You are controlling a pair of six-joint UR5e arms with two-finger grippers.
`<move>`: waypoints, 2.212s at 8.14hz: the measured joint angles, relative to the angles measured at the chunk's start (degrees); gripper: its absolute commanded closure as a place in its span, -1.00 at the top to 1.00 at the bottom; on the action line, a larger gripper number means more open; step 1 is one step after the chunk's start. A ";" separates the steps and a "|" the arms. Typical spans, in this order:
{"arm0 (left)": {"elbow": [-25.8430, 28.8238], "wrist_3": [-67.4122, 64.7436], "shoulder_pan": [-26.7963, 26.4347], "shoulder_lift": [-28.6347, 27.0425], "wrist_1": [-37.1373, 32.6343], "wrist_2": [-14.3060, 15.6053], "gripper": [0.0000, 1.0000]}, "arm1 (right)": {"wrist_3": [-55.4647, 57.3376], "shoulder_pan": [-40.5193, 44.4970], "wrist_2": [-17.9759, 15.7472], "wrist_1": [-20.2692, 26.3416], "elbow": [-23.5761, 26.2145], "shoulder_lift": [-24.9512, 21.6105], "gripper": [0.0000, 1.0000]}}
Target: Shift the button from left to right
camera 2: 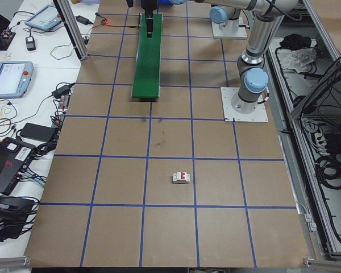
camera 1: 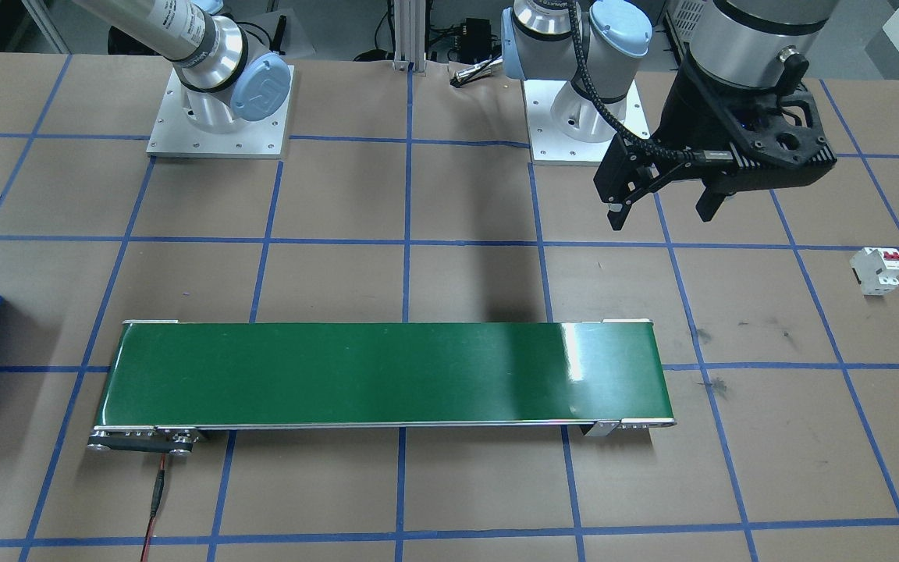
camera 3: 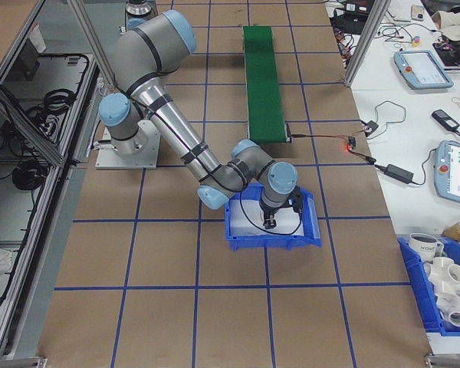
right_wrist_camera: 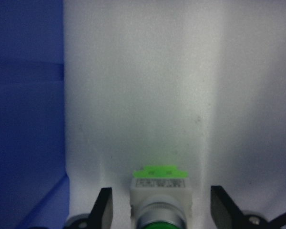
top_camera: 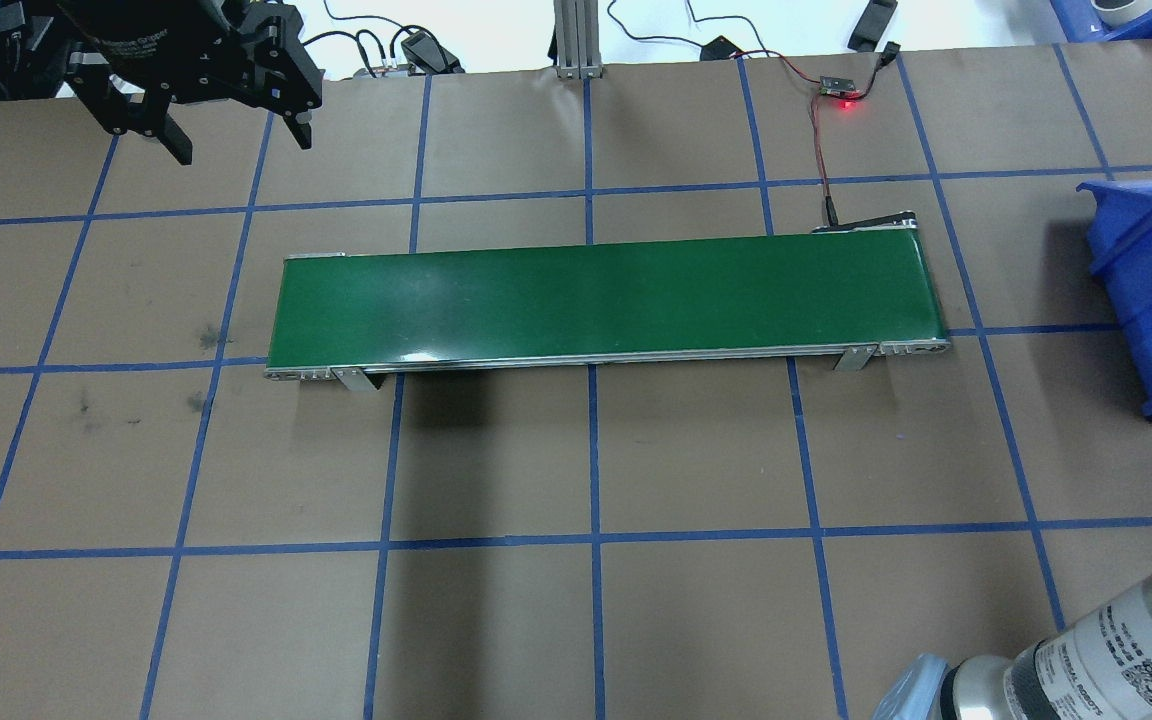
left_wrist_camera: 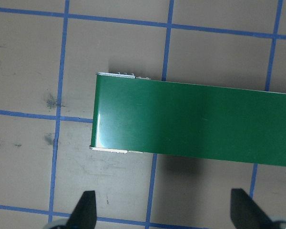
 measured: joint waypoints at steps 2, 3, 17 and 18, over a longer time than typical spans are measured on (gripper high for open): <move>0.00 0.00 0.00 0.05 -0.02 0.00 1.00 | -0.07 0.00 -0.74 0.03 -0.04 -1.34 1.00; 0.00 0.00 0.00 0.07 -0.03 0.00 1.00 | 0.06 0.00 -1.30 0.90 -0.04 -3.39 1.00; 0.15 -0.02 0.03 -0.09 0.05 -0.08 1.00 | 52.32 45.63 0.54 24.82 -0.61 -31.13 1.00; 0.16 0.03 0.03 -0.12 0.05 -0.08 1.00 | 52.40 46.08 0.58 24.75 -0.58 -31.07 1.00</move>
